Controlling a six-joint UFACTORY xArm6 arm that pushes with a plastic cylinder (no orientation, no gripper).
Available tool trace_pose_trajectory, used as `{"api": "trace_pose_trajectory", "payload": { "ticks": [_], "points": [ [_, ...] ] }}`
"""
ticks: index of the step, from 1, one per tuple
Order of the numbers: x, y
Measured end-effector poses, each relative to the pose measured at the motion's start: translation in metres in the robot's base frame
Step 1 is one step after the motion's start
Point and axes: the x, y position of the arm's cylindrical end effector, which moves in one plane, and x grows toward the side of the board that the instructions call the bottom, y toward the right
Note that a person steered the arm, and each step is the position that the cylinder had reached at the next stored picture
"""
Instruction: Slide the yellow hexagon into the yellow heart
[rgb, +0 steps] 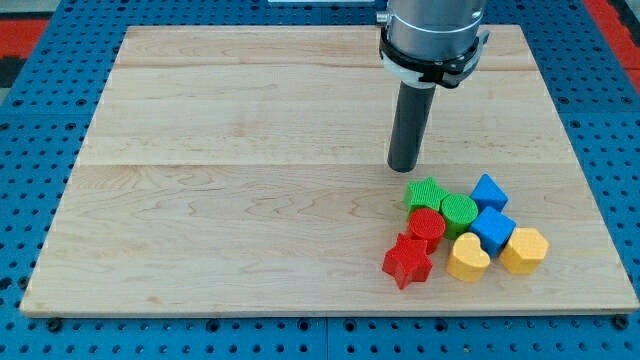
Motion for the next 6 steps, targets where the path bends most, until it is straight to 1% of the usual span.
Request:
{"api": "trace_pose_trajectory", "payload": {
  "ticks": [1,2,3,4,5,6],
  "points": [
    [-0.001,0.011],
    [-0.019,0.014],
    [-0.053,0.084],
    [-0.01,0.193],
    [0.08,0.222],
    [0.113,0.185]
  ]
}}
